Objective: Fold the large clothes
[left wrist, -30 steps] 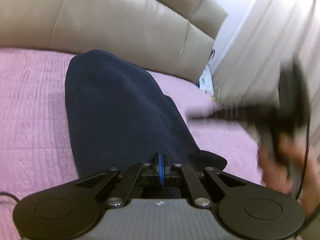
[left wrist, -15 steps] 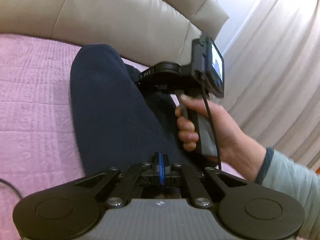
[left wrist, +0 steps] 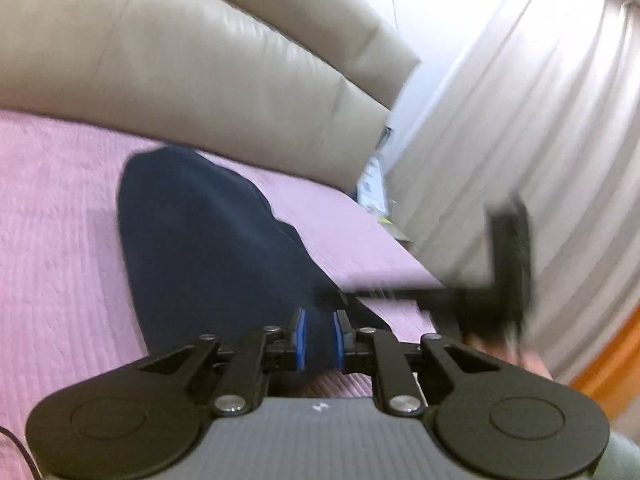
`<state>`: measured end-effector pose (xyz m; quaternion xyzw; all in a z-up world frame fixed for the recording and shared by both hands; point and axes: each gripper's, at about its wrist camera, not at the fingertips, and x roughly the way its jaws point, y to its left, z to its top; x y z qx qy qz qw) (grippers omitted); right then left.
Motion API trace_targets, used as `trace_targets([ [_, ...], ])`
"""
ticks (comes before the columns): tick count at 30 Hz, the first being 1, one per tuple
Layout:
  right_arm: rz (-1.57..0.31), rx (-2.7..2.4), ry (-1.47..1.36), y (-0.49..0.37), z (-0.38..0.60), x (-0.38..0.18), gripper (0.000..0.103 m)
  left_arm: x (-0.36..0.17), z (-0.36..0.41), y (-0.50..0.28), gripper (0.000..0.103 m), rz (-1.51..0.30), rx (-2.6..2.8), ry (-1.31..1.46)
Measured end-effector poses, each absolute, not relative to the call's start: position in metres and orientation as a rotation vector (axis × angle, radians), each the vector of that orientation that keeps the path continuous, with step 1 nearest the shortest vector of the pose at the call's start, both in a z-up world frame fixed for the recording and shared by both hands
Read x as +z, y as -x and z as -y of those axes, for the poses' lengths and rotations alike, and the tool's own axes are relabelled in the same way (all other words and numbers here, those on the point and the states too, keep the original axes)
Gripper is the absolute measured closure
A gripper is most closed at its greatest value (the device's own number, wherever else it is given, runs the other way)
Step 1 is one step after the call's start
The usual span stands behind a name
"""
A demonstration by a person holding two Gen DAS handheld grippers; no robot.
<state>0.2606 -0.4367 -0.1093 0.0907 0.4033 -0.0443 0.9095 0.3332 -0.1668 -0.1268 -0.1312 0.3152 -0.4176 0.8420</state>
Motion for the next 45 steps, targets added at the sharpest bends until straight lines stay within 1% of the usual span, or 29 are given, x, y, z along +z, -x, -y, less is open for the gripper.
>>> trace_targets([
  [2, -0.879, -0.108, -0.208, -0.261, 0.441, -0.118, 0.071, -0.13, 0.177, -0.34, 0.085, -0.675, -0.815, 0.236],
  [4, -0.974, -0.109, -0.196, -0.265, 0.44, -0.129, 0.071, -0.141, 0.186, -0.349, 0.086, -0.729, -0.77, 0.203],
  [7, -0.97, -0.117, -0.18, -0.259, 0.436, -0.13, 0.071, -0.16, 0.199, -0.349, 0.087, -0.794, -0.757, 0.125],
  [12, -0.957, -0.149, -0.184, -0.246, 0.432, -0.122, 0.071, -0.157, 0.198, -0.342, 0.088, -0.801, -0.736, 0.097],
  [15, -0.944, -0.15, -0.143, -0.245, 0.427, -0.12, 0.061, -0.152, 0.199, -0.331, 0.087, -0.794, -0.728, 0.035],
  [17, -0.929, -0.155, -0.117, -0.236, 0.423, -0.116, 0.057, -0.149, 0.198, -0.323, 0.085, -0.792, -0.728, -0.007],
  [18, -0.92, -0.156, -0.11, -0.232, 0.423, -0.113, 0.053, -0.151, 0.197, -0.32, 0.083, -0.799, -0.735, -0.025],
  [19, -0.916, -0.156, -0.11, -0.228, 0.422, -0.111, 0.046, -0.154, 0.196, -0.317, 0.083, -0.811, -0.733, -0.05],
  [21, -0.905, -0.157, -0.107, -0.221, 0.422, -0.108, 0.042, -0.158, 0.192, -0.31, 0.083, -0.823, -0.707, -0.084],
  [23, -0.897, -0.166, -0.09, -0.216, 0.422, -0.106, 0.04, -0.155, 0.184, -0.303, 0.083, -0.826, -0.705, -0.054],
  [24, -0.892, -0.17, -0.082, -0.214, 0.421, -0.105, 0.037, -0.153, 0.179, -0.301, 0.082, -0.827, -0.708, -0.028],
  [27, -0.87, -0.173, -0.074, -0.205, 0.421, -0.1, 0.033, -0.147, 0.167, -0.295, 0.076, -0.84, -0.701, 0.023],
  [29, -0.845, -0.166, -0.082, -0.199, 0.423, -0.097, 0.028, -0.143, 0.163, -0.291, 0.07, -0.827, -0.687, 0.03],
  [31, -0.824, -0.171, -0.1, -0.194, 0.428, -0.094, 0.026, -0.137, 0.16, -0.289, 0.057, -0.817, -0.675, 0.041],
  [35, -0.8, -0.187, -0.174, -0.186, 0.444, -0.091, 0.025, -0.129, 0.156, -0.285, 0.042, -0.802, -0.678, 0.072],
  [36, -0.799, -0.192, -0.196, -0.185, 0.449, -0.091, 0.025, -0.128, 0.156, -0.285, 0.033, -0.8, -0.673, 0.072],
  [37, -0.796, -0.195, -0.217, -0.184, 0.453, -0.091, 0.025, -0.127, 0.155, -0.285, 0.029, -0.796, -0.666, 0.073],
  [43, -0.753, -0.15, -0.292, -0.187, 0.466, -0.089, 0.023, -0.129, 0.147, -0.287, 0.029, -0.796, -0.65, 0.101],
  [45, -0.692, -0.141, -0.341, -0.192, 0.47, -0.088, 0.023, -0.13, 0.145, -0.292, 0.028, -0.803, -0.64, 0.126],
])
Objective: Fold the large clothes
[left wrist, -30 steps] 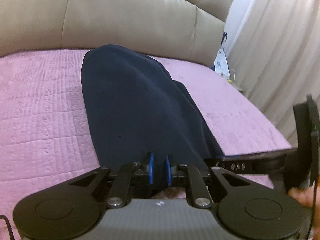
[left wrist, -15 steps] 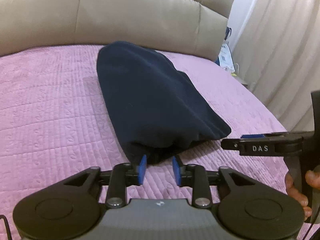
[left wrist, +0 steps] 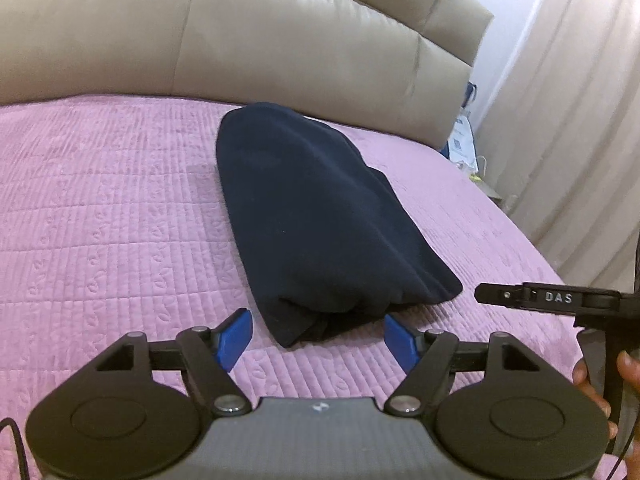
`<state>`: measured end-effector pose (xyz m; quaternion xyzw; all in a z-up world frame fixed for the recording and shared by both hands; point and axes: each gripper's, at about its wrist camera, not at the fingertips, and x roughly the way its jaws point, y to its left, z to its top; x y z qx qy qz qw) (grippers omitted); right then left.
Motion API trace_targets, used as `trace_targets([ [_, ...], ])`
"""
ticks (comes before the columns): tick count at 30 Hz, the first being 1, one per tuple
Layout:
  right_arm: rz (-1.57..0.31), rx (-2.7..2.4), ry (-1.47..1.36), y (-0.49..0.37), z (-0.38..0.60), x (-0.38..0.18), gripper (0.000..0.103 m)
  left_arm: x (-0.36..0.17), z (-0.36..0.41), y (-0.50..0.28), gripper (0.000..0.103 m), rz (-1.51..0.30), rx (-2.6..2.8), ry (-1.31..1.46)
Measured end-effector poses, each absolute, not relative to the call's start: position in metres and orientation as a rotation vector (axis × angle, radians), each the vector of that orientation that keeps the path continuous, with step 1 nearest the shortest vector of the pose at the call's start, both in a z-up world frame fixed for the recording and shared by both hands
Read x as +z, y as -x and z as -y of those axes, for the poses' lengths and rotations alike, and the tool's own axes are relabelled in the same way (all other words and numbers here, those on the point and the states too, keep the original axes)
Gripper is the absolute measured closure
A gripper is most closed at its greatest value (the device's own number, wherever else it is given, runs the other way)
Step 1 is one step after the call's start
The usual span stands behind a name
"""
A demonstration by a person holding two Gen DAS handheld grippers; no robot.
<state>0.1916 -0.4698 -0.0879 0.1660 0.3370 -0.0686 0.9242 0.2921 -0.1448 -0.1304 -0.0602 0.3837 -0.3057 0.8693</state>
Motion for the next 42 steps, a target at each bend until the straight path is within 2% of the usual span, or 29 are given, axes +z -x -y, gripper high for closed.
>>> trace_targets([
  [11, -0.591, -0.025, -0.287, -0.273, 0.482, -0.095, 0.022, -0.116, 0.17, -0.365, 0.019, -0.779, -0.627, 0.192],
  [19, -0.727, 0.066, -0.313, -0.312, 0.492, -0.126, 0.021, -0.136, 0.182, -0.415, 0.019, -0.844, -0.614, 0.278],
  [21, -0.747, 0.071, -0.319, -0.319, 0.497, -0.133, 0.016, -0.143, 0.185, -0.424, 0.019, -0.857, -0.623, 0.297],
  [23, -0.776, 0.067, -0.33, -0.325, 0.503, -0.141, 0.001, -0.15, 0.188, -0.431, 0.019, -0.874, -0.628, 0.31],
  [24, -0.786, 0.061, -0.339, -0.327, 0.507, -0.145, 0.0, -0.154, 0.189, -0.433, 0.018, -0.88, -0.63, 0.313],
  [28, -0.827, 0.135, -0.429, -0.336, 0.52, -0.161, 0.0, -0.167, 0.194, -0.442, 0.008, -0.854, -0.607, 0.294],
  [33, -0.832, 0.223, -0.512, -0.343, 0.536, -0.17, 0.0, -0.188, 0.19, -0.459, 0.0, -0.901, -0.647, 0.383],
  [38, -0.845, 0.261, -0.546, -0.35, 0.533, -0.171, 0.0, -0.226, 0.181, -0.475, 0.0, -0.998, -0.709, 0.618],
  [39, -0.852, 0.268, -0.539, -0.351, 0.528, -0.169, 0.003, -0.232, 0.181, -0.477, 0.0, -1.009, -0.72, 0.657],
  [42, -0.859, 0.233, -0.499, -0.352, 0.517, -0.166, 0.005, -0.233, 0.184, -0.477, 0.0, -0.993, -0.727, 0.659],
])
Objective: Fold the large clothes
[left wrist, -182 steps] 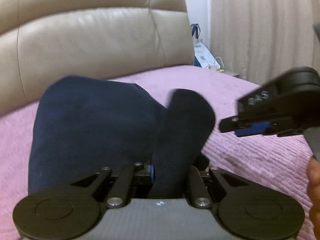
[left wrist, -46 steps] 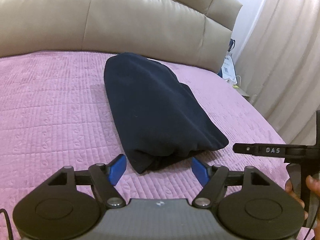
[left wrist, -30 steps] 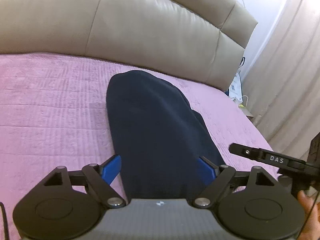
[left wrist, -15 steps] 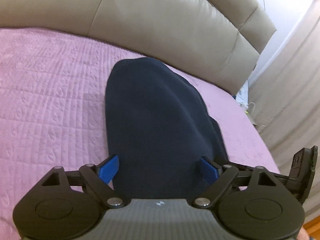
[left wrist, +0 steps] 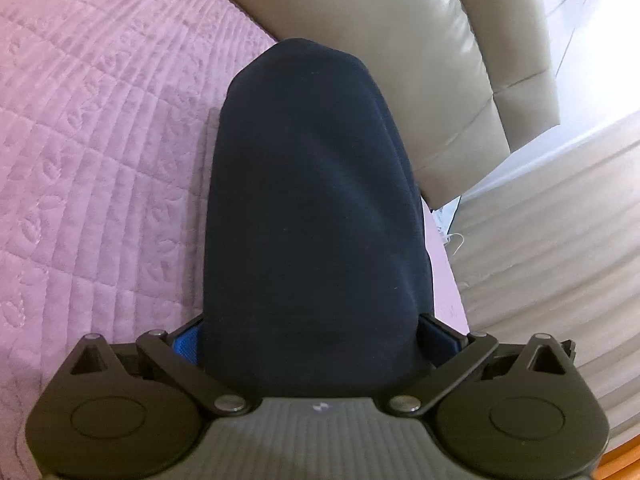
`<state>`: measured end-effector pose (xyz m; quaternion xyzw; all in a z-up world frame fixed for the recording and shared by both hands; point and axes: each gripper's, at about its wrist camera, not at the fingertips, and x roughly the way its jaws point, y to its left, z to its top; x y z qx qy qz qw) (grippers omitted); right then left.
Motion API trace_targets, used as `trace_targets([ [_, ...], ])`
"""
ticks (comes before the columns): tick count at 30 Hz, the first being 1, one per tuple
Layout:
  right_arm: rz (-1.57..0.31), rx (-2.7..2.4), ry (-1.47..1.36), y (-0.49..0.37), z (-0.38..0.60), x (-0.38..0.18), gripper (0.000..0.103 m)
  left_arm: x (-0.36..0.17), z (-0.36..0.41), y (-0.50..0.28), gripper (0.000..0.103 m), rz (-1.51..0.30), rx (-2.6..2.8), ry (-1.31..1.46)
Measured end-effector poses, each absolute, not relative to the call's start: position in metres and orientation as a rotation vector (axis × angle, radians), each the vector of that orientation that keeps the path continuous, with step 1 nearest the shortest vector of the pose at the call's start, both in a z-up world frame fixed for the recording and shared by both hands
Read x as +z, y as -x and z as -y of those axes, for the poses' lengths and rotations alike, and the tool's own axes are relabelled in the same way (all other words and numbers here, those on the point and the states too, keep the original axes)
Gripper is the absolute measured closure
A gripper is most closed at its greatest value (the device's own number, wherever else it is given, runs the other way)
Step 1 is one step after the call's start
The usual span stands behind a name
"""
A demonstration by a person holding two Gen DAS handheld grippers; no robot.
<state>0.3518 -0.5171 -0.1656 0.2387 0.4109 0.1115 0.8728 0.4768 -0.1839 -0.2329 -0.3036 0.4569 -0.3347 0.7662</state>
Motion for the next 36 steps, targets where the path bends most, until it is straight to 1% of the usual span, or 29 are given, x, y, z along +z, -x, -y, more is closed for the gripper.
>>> trace_targets([
  [1, -0.854, 0.225, -0.505, -0.35, 0.515, -0.165, 0.014, -0.233, 0.185, -0.477, 0.002, -0.991, -0.726, 0.659],
  [4, -0.846, 0.231, -0.548, -0.345, 0.508, -0.163, 0.039, -0.232, 0.184, -0.475, 0.007, -0.976, -0.704, 0.682],
  [5, -0.84, 0.232, -0.531, -0.343, 0.503, -0.16, 0.042, -0.23, 0.187, -0.473, 0.01, -0.968, -0.693, 0.666],
  [7, -0.824, 0.215, -0.506, -0.334, 0.494, -0.153, 0.049, -0.222, 0.19, -0.466, 0.025, -0.934, -0.693, 0.607],
  [8, -0.807, 0.212, -0.502, -0.328, 0.49, -0.147, 0.052, -0.216, 0.191, -0.463, 0.028, -0.914, -0.706, 0.57],
  [9, -0.792, 0.216, -0.517, -0.322, 0.488, -0.142, 0.054, -0.211, 0.19, -0.461, 0.035, -0.899, -0.724, 0.541],
  [10, -0.776, 0.233, -0.542, -0.314, 0.485, -0.138, 0.055, -0.207, 0.187, -0.459, 0.039, -0.893, -0.745, 0.532],
  [12, -0.759, 0.263, -0.545, -0.293, 0.47, -0.129, 0.055, -0.197, 0.177, -0.453, 0.041, -0.877, -0.793, 0.544],
  [15, -0.753, 0.306, -0.53, -0.261, 0.437, -0.112, 0.055, -0.172, 0.152, -0.43, 0.041, -0.818, -0.851, 0.509],
  [20, -0.738, 0.38, -0.525, -0.201, 0.381, -0.086, 0.055, -0.131, 0.095, -0.377, 0.041, -0.776, -0.888, 0.465],
  [26, -0.813, 0.427, -0.469, -0.163, 0.316, -0.076, 0.055, -0.102, 0.022, -0.299, 0.041, -0.749, -0.83, 0.453],
  [30, -0.962, 0.39, -0.461, -0.171, 0.29, -0.106, 0.053, -0.11, -0.015, -0.265, 0.04, -0.782, -0.76, 0.491],
  [32, -1.105, 0.339, -0.5, -0.184, 0.29, -0.13, 0.05, -0.126, -0.025, -0.261, 0.04, -0.816, -0.732, 0.507],
  [33, -1.164, 0.301, -0.538, -0.186, 0.293, -0.139, 0.046, -0.139, -0.03, -0.263, 0.038, -0.841, -0.713, 0.506],
  [34, -1.169, 0.282, -0.587, -0.184, 0.297, -0.139, 0.042, -0.157, -0.034, -0.268, 0.037, -0.905, -0.676, 0.518],
  [35, -1.147, 0.284, -0.613, -0.178, 0.301, -0.132, 0.042, -0.171, -0.037, -0.272, 0.037, -0.974, -0.636, 0.529],
  [36, -1.114, 0.269, -0.607, -0.171, 0.304, -0.12, 0.037, -0.183, -0.041, -0.272, 0.035, -1.03, -0.603, 0.539],
])
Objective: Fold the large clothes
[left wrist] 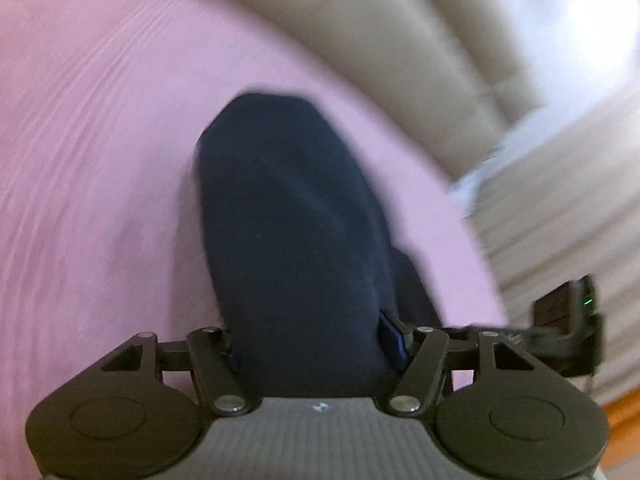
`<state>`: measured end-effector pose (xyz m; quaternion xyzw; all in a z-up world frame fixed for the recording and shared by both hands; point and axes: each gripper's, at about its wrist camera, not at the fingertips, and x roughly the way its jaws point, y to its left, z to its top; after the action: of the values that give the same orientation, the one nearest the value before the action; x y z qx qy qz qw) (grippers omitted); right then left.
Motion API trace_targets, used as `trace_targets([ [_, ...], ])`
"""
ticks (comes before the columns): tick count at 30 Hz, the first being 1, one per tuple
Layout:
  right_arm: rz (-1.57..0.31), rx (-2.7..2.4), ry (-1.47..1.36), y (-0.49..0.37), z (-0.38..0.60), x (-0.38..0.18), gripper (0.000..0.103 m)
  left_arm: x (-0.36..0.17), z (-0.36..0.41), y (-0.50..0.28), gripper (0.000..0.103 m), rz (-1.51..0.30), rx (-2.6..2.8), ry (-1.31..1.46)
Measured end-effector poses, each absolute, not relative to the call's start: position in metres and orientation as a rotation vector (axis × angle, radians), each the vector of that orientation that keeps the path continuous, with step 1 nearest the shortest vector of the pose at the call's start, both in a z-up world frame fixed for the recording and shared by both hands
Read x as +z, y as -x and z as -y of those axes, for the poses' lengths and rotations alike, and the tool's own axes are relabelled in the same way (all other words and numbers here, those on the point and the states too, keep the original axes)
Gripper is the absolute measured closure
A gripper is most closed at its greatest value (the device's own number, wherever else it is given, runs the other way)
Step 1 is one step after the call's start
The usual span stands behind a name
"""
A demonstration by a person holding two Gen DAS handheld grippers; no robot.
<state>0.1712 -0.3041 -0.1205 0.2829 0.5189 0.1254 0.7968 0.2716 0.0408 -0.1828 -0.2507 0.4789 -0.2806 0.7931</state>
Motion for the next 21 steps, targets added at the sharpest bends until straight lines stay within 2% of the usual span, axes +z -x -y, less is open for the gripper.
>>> trace_targets([
  [1, -1.085, 0.251, -0.585, -0.166, 0.306, -0.109, 0.025, -0.186, -0.047, -0.27, 0.034, -1.043, -0.595, 0.563],
  [6, -0.923, 0.189, -0.38, -0.159, 0.284, -0.059, 0.024, -0.146, -0.061, -0.258, 0.036, -0.965, -0.533, 0.463],
  [9, -0.855, 0.212, -0.3, -0.173, 0.252, -0.053, 0.024, -0.123, -0.048, -0.237, 0.05, -0.838, -0.528, 0.315],
  [10, -0.838, 0.219, -0.275, -0.177, 0.241, -0.055, 0.024, -0.114, -0.046, -0.233, 0.052, -0.797, -0.547, 0.278],
  [13, -0.84, 0.245, -0.275, -0.206, 0.225, -0.076, 0.025, -0.098, -0.023, -0.223, 0.064, -0.73, -0.663, 0.223],
  [14, -0.846, 0.245, -0.265, -0.216, 0.22, -0.085, 0.032, -0.099, -0.017, -0.223, 0.067, -0.755, -0.714, 0.227],
  [15, -0.846, 0.236, -0.23, -0.223, 0.217, -0.093, 0.043, -0.104, -0.011, -0.224, 0.077, -0.795, -0.764, 0.239],
  [16, -0.85, 0.217, -0.188, -0.222, 0.215, -0.101, 0.061, -0.11, -0.008, -0.223, 0.082, -0.832, -0.801, 0.243],
  [17, -0.852, 0.193, -0.148, -0.224, 0.215, -0.108, 0.075, -0.118, -0.003, -0.225, 0.082, -0.883, -0.828, 0.237],
  [18, -0.85, 0.178, -0.135, -0.221, 0.222, -0.114, 0.1, -0.125, 0.0, -0.227, 0.082, -0.916, -0.852, 0.228],
  [19, -0.845, 0.169, -0.148, -0.221, 0.23, -0.119, 0.103, -0.129, 0.001, -0.228, 0.082, -0.932, -0.864, 0.224],
  [21, -0.846, 0.182, -0.266, -0.221, 0.251, -0.12, 0.103, -0.137, -0.002, -0.234, 0.084, -0.971, -0.873, 0.248],
])
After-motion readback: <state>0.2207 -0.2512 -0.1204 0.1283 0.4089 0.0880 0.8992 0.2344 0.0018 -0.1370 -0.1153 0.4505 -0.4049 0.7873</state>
